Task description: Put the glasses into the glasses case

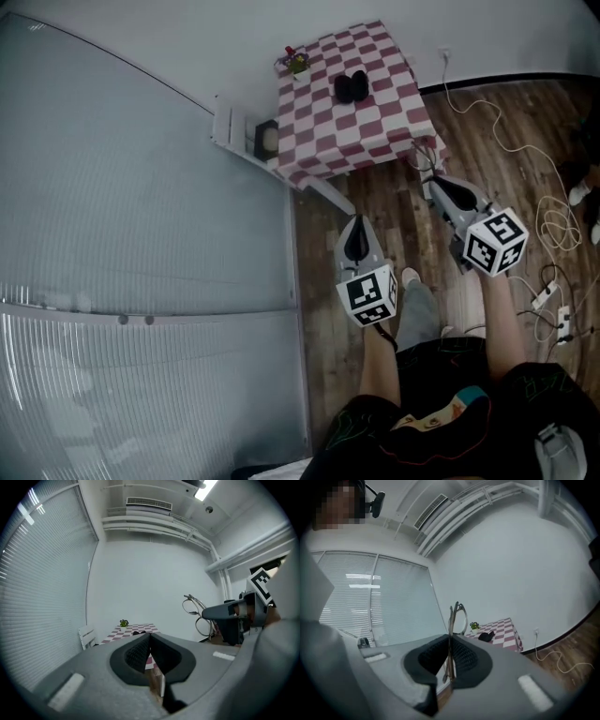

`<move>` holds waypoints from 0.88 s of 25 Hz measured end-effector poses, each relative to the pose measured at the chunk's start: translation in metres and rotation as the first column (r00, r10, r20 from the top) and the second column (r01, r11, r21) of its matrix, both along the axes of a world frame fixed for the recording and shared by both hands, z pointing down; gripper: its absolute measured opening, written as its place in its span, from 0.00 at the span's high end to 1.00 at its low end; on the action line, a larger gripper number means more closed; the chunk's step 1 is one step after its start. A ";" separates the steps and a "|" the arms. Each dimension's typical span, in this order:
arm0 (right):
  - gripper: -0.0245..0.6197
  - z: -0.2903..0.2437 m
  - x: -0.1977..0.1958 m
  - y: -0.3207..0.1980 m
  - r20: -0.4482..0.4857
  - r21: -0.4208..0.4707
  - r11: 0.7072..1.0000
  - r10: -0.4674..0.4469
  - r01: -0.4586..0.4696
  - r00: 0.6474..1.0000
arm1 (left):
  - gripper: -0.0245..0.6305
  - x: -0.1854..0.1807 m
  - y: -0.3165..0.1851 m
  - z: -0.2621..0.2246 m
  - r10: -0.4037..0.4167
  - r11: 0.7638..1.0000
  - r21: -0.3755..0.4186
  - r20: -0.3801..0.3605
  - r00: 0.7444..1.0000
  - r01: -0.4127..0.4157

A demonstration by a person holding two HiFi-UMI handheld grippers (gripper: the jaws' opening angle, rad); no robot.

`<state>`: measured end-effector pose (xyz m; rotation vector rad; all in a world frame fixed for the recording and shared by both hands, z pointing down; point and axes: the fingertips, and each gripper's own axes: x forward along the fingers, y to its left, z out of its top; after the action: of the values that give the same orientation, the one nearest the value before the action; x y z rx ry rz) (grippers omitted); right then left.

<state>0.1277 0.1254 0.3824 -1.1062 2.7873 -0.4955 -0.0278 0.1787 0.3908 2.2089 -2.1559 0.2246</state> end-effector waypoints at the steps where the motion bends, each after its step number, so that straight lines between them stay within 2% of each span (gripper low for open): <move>1: 0.93 0.007 0.000 -0.007 -0.002 -0.013 1.000 0.009 -0.009 1.000 | 0.95 -0.001 -0.007 0.008 0.009 1.000 -0.012 -0.004 1.000 -0.009; 4: 0.93 0.026 -0.006 -0.029 -0.005 -0.049 0.998 0.036 -0.036 0.999 | 0.95 -0.017 -0.026 0.039 0.002 0.996 -0.084 -0.002 1.000 -0.002; 7: 0.93 0.040 -0.019 -0.049 -0.012 -0.076 0.996 0.040 -0.040 0.999 | 0.95 -0.042 -0.044 0.058 -0.040 0.991 -0.129 -0.038 0.998 0.035; 13: 0.93 0.062 -0.046 -0.091 -0.062 -0.119 0.992 0.044 -0.051 0.997 | 0.95 -0.060 -0.089 0.079 -0.029 0.987 -0.158 -0.064 0.997 0.019; 17: 0.93 0.071 -0.068 -0.117 -0.107 -0.137 0.990 0.029 -0.044 0.994 | 0.95 -0.065 -0.119 0.093 0.019 0.981 -0.193 0.020 1.000 -0.014; 22: 0.93 0.076 -0.097 -0.142 -0.159 -0.147 0.989 0.001 -0.024 0.987 | 0.95 -0.080 -0.146 0.101 0.026 0.980 -0.197 -0.020 0.999 -0.030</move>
<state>0.0311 -0.0165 0.4589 -1.2444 2.9179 -0.6502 -0.1079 0.0331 0.4916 2.1237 -1.9979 0.3998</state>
